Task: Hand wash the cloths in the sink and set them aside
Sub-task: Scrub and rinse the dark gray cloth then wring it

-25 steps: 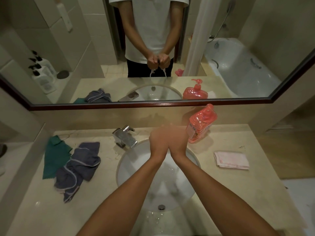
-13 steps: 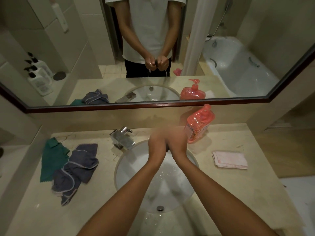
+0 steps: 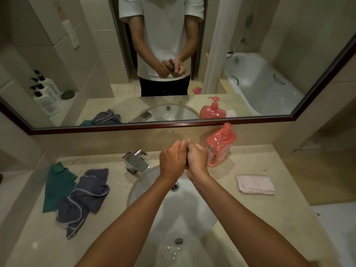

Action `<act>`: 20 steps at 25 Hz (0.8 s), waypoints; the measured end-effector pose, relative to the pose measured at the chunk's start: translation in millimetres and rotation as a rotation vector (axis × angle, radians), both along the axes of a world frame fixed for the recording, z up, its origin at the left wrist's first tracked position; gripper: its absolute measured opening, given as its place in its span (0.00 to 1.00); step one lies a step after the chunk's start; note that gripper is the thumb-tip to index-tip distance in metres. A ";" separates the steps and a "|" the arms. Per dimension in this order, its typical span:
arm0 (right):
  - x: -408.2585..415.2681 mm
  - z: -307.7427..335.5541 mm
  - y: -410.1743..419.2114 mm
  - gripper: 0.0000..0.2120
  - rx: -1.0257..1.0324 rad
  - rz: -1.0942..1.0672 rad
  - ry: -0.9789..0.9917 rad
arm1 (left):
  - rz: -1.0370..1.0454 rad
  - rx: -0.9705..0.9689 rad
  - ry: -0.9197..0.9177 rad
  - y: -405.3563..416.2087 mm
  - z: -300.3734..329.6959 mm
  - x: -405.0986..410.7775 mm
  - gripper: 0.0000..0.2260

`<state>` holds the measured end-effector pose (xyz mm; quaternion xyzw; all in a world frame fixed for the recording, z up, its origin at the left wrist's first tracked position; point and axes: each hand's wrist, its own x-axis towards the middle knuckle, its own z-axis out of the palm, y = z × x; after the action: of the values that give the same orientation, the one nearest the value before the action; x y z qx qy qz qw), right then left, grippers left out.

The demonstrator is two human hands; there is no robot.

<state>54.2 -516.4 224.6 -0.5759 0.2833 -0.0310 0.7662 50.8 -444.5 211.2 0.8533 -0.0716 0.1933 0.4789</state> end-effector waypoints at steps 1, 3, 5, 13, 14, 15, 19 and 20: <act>-0.1 -0.9 0.6 0.21 -0.114 -0.026 -0.062 | 0.019 -0.037 0.042 -3.1 1.7 -0.6 0.23; 0.2 -2.4 -0.7 0.23 -0.302 -0.054 -0.148 | 0.055 -0.144 0.133 -9.9 3.5 -1.4 0.21; -0.4 -1.9 -2.3 0.25 -0.427 -0.058 -0.213 | 0.057 -0.279 0.211 -13.8 2.2 -1.9 0.22; 2.7 -7.1 -15.4 0.25 -0.677 0.087 -0.467 | 0.003 -0.412 0.375 -14.1 1.7 -2.0 0.25; 3.8 -7.2 -17.8 0.25 -0.695 0.102 -0.478 | -0.015 -0.332 0.344 -12.3 1.1 -2.6 0.25; 5.2 -7.3 -19.7 0.25 -0.704 0.104 -0.480 | -0.028 -0.256 0.318 -10.3 0.9 -3.1 0.24; 8.3 -12.9 -18.0 0.26 -0.682 0.099 -0.461 | 0.024 -0.104 0.340 -6.6 0.5 2.3 0.28; 8.3 -15.3 -17.2 0.26 -0.666 0.099 -0.446 | 0.041 -0.091 0.361 -6.8 -0.6 4.2 0.28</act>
<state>62.5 -533.6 209.3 -0.7849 0.0565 -0.2083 0.5808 55.0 -451.3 210.6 0.8530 0.0419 0.0498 0.5179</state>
